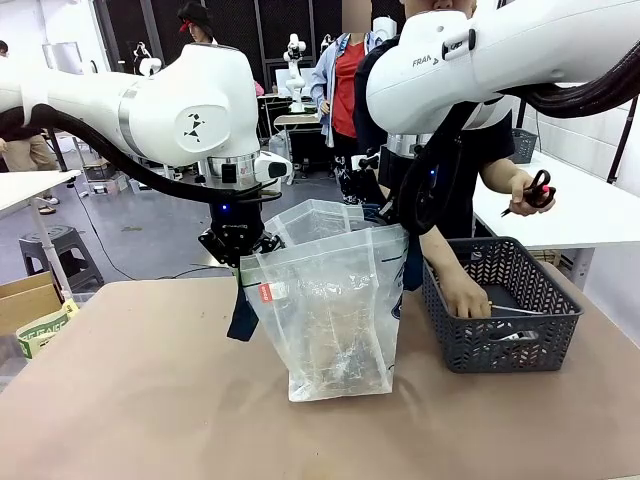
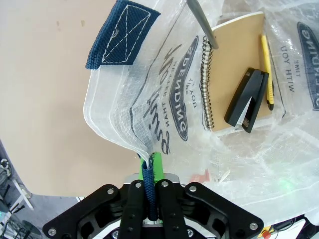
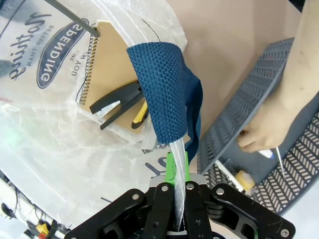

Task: Transfer purchased items from the store into the shopping bag.
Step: Move the Reusable shopping bag to the right side of the table.

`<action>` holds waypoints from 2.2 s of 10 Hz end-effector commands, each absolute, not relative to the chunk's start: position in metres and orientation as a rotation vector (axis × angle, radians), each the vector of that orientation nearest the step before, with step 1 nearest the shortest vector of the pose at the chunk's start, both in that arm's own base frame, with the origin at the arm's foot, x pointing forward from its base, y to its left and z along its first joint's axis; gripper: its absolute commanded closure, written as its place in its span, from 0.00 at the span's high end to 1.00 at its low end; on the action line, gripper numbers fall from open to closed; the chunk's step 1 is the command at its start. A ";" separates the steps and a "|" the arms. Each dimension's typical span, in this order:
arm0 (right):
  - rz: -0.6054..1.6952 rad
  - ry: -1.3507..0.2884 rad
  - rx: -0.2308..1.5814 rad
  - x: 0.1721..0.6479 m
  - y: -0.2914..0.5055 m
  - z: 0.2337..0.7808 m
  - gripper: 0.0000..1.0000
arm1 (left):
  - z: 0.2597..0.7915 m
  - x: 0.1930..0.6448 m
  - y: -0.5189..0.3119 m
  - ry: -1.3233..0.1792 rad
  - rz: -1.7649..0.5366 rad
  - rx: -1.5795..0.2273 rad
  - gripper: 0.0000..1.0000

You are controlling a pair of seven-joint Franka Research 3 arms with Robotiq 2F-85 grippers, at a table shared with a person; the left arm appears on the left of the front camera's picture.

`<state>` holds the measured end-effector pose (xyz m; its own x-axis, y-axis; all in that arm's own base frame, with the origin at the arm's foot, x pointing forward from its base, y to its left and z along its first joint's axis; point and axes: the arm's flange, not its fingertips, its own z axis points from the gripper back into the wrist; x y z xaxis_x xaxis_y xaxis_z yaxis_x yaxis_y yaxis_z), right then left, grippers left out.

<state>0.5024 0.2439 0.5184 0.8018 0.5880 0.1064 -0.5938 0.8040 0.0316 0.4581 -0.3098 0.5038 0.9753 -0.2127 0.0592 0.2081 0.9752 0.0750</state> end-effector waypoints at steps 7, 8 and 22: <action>0.627 -0.088 0.063 0.503 0.240 0.518 0.00 | 0.506 0.458 -0.307 -0.069 -0.201 0.070 0.00; 0.627 -0.088 0.063 0.503 0.240 0.518 0.00 | 0.506 0.458 -0.307 -0.069 -0.201 0.070 0.00; 0.627 -0.088 0.063 0.503 0.240 0.518 0.00 | 0.506 0.458 -0.307 -0.069 -0.201 0.070 0.00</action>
